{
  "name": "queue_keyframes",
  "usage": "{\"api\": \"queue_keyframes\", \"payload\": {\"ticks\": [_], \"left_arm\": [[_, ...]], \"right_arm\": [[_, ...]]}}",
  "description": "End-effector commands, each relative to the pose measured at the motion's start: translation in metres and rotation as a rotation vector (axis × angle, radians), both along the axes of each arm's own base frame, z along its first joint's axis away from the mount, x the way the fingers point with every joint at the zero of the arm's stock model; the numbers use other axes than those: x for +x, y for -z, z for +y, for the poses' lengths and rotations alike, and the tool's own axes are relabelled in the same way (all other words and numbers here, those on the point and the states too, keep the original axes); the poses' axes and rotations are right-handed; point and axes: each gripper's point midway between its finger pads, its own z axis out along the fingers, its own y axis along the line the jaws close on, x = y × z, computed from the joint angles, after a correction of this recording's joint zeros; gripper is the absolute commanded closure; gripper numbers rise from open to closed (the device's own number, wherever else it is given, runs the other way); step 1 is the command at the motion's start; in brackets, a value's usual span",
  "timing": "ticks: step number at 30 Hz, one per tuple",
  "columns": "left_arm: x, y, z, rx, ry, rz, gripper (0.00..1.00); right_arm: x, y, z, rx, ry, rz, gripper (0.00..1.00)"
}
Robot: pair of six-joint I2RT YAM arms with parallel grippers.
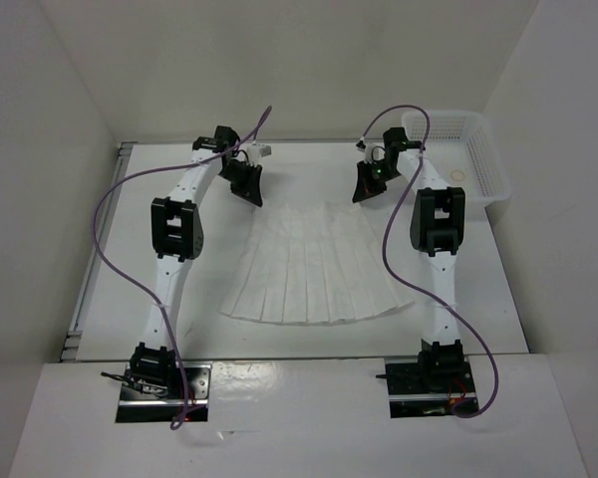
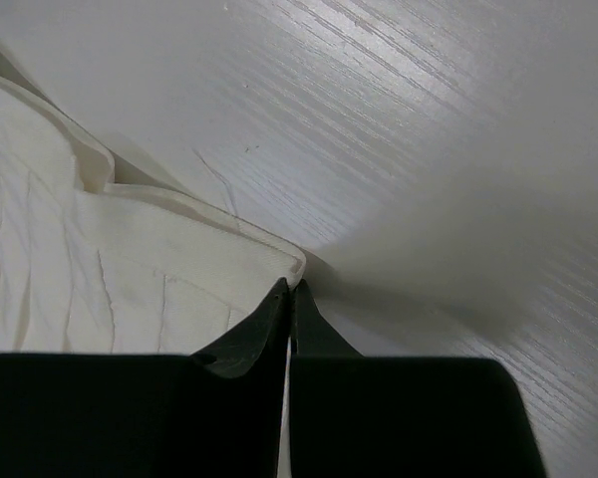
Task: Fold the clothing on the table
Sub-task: Fold the skirt
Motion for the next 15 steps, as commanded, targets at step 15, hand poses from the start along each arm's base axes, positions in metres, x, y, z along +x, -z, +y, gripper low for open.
{"api": "queue_keyframes", "payload": {"ticks": [15], "left_arm": [[0.002, -0.087, 0.004, 0.039, 0.033, -0.196, 1.0]], "right_arm": [[0.022, -0.094, 0.015, -0.086, 0.01, -0.22, 1.0]]}}
